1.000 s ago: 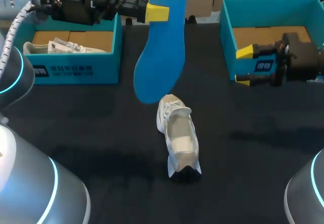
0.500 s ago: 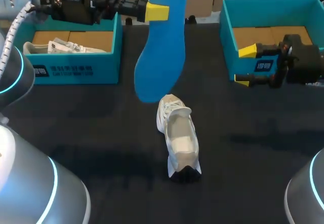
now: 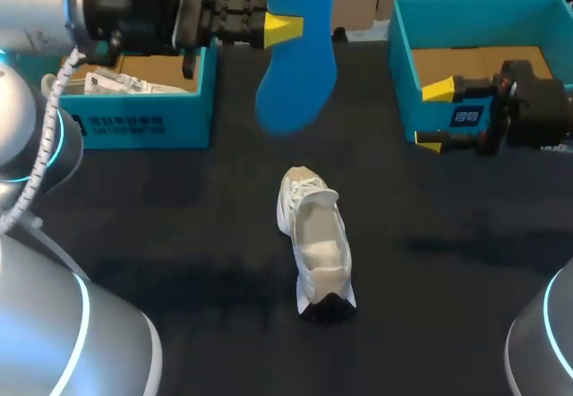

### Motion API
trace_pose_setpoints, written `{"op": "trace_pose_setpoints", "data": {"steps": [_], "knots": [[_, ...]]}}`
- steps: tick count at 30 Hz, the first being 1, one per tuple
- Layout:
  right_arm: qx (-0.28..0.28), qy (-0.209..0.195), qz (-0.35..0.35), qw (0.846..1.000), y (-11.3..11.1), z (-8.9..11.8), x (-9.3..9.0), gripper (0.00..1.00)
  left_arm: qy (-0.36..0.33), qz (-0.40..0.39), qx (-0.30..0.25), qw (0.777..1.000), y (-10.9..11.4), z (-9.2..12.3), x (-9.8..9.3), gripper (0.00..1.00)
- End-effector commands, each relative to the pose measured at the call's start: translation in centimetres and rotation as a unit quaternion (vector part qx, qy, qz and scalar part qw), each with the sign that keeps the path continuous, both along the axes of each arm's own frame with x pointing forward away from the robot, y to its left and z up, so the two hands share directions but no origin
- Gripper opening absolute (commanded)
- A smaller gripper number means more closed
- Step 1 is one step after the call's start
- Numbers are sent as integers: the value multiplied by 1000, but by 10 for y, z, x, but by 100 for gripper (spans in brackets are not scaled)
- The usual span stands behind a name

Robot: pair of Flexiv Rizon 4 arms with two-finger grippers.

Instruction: Take the shoe out of the shoebox, open the shoe tongue, remove and reinsert the insole, then place the shoe into the shoebox

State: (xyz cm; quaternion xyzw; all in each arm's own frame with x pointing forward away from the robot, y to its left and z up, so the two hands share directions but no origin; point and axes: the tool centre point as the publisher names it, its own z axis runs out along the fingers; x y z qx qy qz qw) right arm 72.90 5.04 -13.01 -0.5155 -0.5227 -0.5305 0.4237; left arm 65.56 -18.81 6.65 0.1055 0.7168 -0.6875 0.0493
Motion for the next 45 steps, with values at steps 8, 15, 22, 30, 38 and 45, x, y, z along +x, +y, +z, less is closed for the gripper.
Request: {"op": "trace_pose_setpoints", "data": {"steps": [8,15,22,30,38,45], "knots": [[0,0,-1,1000,1,0,0,100,-227,-8,-46,973,1,-9,-1,0],[0,0,-1,1000,1,0,0,100,-346,-31,-52,936,-5,-27,16,0],[0,0,-1,1000,1,0,0,100,-440,-43,-54,895,-12,-45,30,0],[0,0,-1,1000,1,0,0,100,-440,-43,-54,895,-12,-45,30,0],[0,0,-1,1000,1,0,0,100,-440,-43,-54,895,-12,-45,30,0],[0,0,-1,1000,1,0,0,100,-516,-33,-68,853,-17,-61,25,0]]}}
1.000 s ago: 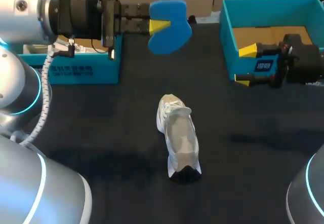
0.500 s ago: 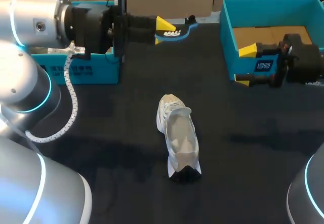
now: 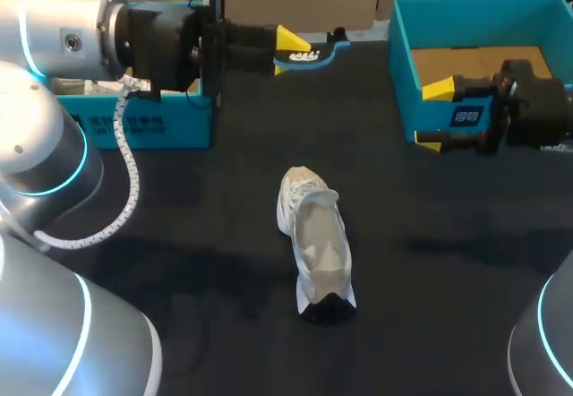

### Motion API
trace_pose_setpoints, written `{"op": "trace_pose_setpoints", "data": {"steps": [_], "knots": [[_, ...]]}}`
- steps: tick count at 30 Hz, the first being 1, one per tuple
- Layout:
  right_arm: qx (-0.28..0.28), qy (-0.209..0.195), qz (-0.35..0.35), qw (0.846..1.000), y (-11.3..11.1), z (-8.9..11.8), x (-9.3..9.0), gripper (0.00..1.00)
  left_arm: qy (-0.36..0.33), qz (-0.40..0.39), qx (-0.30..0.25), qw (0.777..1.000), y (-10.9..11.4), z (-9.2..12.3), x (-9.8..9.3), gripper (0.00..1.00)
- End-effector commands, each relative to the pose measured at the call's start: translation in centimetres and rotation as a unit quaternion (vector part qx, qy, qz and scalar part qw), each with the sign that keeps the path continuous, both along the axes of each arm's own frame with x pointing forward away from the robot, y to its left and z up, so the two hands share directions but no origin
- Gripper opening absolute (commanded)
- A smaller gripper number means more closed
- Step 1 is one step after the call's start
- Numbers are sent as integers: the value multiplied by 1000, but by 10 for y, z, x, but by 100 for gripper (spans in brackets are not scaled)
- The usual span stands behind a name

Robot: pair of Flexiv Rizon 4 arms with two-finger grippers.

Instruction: Take the shoe out of the shoebox, open the shoe tongue, remove and reinsert the insole, then place the shoe into the shoebox

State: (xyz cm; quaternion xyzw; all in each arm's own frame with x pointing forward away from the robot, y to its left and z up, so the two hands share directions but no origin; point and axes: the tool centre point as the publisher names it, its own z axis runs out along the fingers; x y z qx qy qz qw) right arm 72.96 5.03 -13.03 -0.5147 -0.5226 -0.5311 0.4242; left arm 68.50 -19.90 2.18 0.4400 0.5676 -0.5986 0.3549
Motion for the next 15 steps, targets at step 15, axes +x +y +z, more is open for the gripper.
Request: {"op": "trace_pose_setpoints", "data": {"steps": [15], "knots": [[-1,0,-1,1000,1,0,0,100,-130,1,-29,991,-10,-53,-5,0]]}}
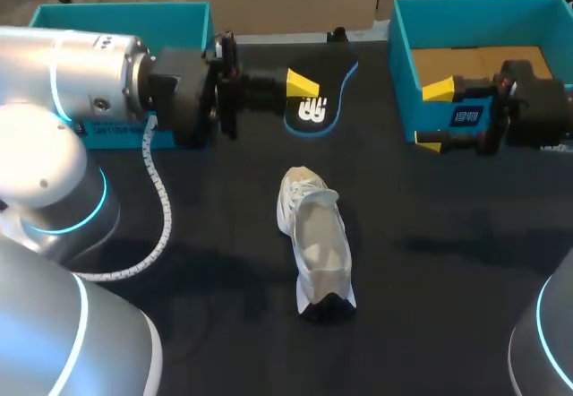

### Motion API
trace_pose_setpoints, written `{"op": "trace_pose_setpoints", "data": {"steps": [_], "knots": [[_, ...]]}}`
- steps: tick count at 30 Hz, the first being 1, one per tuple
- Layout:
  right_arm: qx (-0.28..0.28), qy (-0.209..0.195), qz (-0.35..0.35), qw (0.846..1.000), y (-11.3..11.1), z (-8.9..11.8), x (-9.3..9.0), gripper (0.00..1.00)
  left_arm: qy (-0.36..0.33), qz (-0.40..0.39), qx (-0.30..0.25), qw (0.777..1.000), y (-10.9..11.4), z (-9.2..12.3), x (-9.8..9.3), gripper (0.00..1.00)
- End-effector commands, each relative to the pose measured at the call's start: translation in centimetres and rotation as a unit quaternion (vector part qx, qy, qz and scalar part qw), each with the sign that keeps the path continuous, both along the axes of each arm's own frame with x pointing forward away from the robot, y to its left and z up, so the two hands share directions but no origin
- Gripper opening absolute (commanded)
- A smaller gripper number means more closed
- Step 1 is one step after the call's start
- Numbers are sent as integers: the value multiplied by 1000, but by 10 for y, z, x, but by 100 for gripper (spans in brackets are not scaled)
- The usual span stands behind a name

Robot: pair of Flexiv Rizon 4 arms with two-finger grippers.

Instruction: Take the shoe out of the shoebox, open the shoe tongue, remove and reinsert the insole, then place the shoe into the shoebox

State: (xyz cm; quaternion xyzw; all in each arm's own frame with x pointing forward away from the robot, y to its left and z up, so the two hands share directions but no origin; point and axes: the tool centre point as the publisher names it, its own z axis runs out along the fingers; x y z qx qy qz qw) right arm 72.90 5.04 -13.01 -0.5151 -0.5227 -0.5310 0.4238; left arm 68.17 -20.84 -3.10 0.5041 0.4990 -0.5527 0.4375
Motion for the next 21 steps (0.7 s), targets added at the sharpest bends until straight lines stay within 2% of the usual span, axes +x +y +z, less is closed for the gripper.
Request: {"op": "trace_pose_setpoints", "data": {"steps": [1,3,7,12,14,21], "knots": [[-1,0,-1,1000,1,0,0,100,0,2,-1,1000,0,0,-2,0],[-1,0,-1,1000,1,0,0,100,0,2,-1,1000,0,0,-2,0],[-1,0,-1,1000,1,0,0,100,-107,2,30,994,-5,-21,4,0],[-1,0,-1,1000,1,0,0,100,-185,8,60,981,-6,-46,13,0],[-1,0,-1,1000,1,0,0,100,-202,14,56,978,-1,-52,18,0],[-1,0,-1,1000,1,0,0,100,-202,14,56,978,-1,-52,18,0]]}}
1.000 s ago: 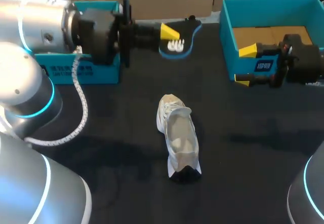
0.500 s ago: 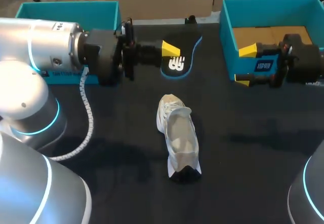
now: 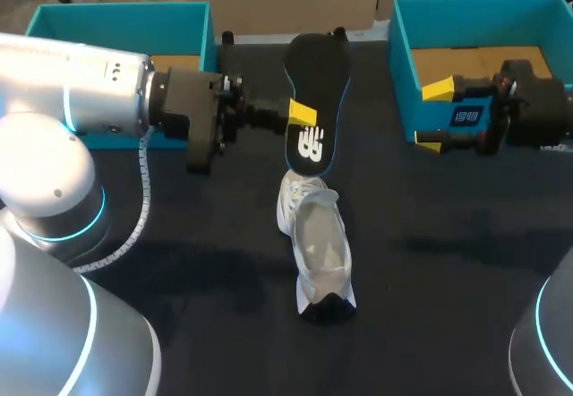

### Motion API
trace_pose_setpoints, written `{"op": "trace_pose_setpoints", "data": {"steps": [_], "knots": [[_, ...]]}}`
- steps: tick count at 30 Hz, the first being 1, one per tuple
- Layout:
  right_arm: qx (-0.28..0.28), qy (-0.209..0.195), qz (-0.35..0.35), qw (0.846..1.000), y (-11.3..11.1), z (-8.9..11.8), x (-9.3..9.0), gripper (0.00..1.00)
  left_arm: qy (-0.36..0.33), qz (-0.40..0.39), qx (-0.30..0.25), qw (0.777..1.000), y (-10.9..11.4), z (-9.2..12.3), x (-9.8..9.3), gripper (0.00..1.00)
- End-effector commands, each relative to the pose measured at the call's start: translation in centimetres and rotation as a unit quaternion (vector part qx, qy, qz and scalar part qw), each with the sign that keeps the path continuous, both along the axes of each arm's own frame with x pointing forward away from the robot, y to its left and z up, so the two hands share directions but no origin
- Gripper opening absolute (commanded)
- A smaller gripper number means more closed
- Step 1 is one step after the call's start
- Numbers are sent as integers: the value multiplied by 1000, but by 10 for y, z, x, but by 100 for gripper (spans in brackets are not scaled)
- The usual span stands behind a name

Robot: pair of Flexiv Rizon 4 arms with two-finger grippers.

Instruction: Take the shoe out of the shoebox, open the shoe tongue, remove and reinsert the insole, then place the shoe into the shoebox

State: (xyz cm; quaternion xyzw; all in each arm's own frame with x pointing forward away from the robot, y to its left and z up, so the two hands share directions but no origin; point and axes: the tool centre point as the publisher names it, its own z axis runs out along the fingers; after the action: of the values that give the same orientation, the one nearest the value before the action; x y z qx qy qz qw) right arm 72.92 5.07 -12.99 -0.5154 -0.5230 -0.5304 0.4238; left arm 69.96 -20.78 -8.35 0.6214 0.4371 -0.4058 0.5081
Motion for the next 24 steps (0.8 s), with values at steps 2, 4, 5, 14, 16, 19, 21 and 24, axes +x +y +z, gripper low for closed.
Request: {"op": "trace_pose_setpoints", "data": {"steps": [2,4,5,14,16,19,21,24], "knots": [[0,0,-1,1000,1,-1,0,100,-1,0,1,1000,-2,1,0,0],[0,0,-1,1000,1,-1,0,100,-1,0,1,1000,-2,1,0,0],[0,0,-1,1000,1,-1,0,100,-1,0,1,1000,-2,1,0,0],[0,0,-1,1000,1,-1,0,100,-7,26,26,999,-11,-22,6,0],[0,0,-1,1000,1,-1,0,100,-13,28,33,999,-12,-25,5,0],[0,0,-1,1000,1,-1,0,100,-20,31,34,999,-12,-29,6,0],[0,0,-1,1000,1,-1,0,100,-21,34,30,999,-12,-32,7,0],[-1,0,2,1000,6,-2,3,100,-22,36,28,999,-14,-37,8,0]]}}
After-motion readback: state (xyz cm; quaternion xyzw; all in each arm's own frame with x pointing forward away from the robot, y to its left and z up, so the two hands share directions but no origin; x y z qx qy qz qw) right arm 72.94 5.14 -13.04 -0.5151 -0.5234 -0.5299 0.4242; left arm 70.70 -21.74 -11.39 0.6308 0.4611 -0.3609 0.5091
